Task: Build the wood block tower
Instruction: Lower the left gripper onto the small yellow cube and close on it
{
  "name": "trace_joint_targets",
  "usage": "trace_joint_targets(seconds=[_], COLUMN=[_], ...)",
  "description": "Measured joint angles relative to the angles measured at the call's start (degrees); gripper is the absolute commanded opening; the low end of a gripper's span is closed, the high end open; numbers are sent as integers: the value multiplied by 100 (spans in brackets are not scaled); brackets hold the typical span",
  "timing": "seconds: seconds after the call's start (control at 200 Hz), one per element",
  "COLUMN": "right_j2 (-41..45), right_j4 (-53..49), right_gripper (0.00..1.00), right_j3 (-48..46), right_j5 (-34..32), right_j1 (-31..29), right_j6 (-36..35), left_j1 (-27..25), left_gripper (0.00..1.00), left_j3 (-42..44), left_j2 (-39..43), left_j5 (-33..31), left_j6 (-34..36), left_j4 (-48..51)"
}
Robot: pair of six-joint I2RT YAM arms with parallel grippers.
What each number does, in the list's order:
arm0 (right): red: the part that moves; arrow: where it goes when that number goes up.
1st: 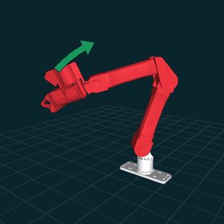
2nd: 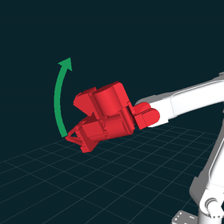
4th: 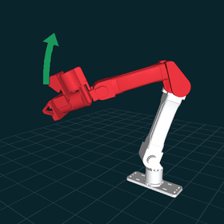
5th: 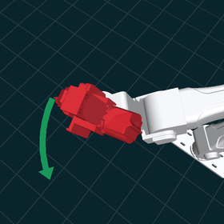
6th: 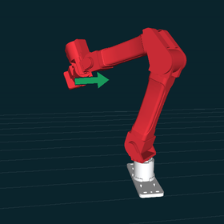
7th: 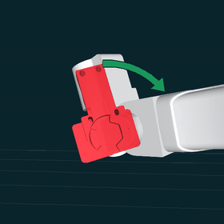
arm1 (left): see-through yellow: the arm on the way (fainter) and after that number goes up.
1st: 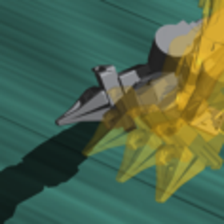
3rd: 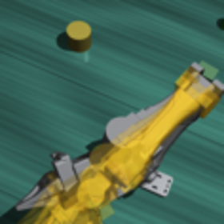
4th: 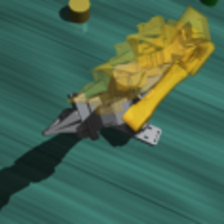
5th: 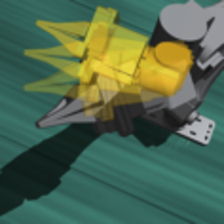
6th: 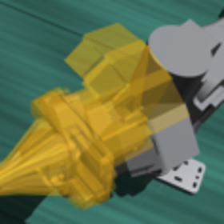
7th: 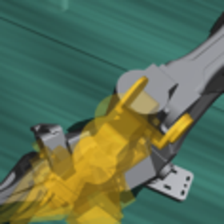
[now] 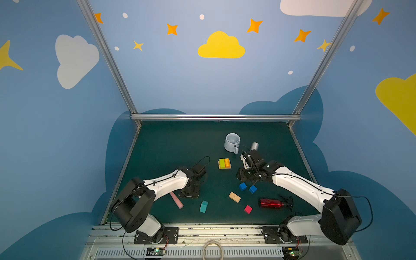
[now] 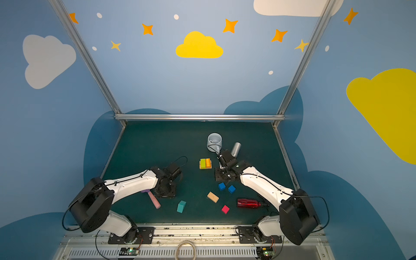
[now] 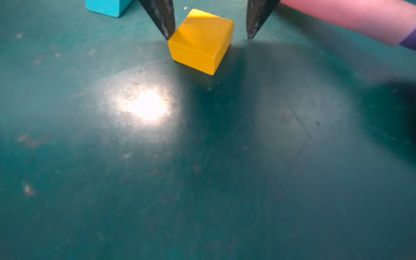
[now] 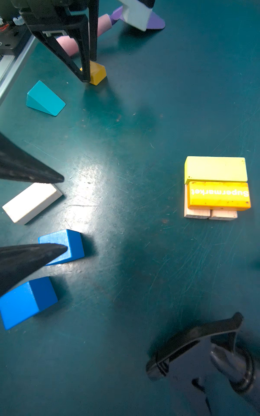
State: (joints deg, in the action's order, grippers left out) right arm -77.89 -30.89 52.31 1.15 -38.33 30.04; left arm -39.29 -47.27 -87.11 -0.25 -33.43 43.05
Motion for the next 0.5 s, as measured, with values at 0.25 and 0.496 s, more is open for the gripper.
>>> trace_joint_targets(seconds=[0.25,0.496], right_j2=[0,0], right_j4=[20,20], right_gripper=[43,43], right_j3=[-48,-57], right_j5=[13,13], right_j1=[0,0], right_j6=[20,20], left_j1=[0,0], left_gripper=[49,44], left_j3=[-13,-20], left_j2=[-15,-129], left_j5=[-68,-39], left_j6=[22,37], left_j4=[-26,-63])
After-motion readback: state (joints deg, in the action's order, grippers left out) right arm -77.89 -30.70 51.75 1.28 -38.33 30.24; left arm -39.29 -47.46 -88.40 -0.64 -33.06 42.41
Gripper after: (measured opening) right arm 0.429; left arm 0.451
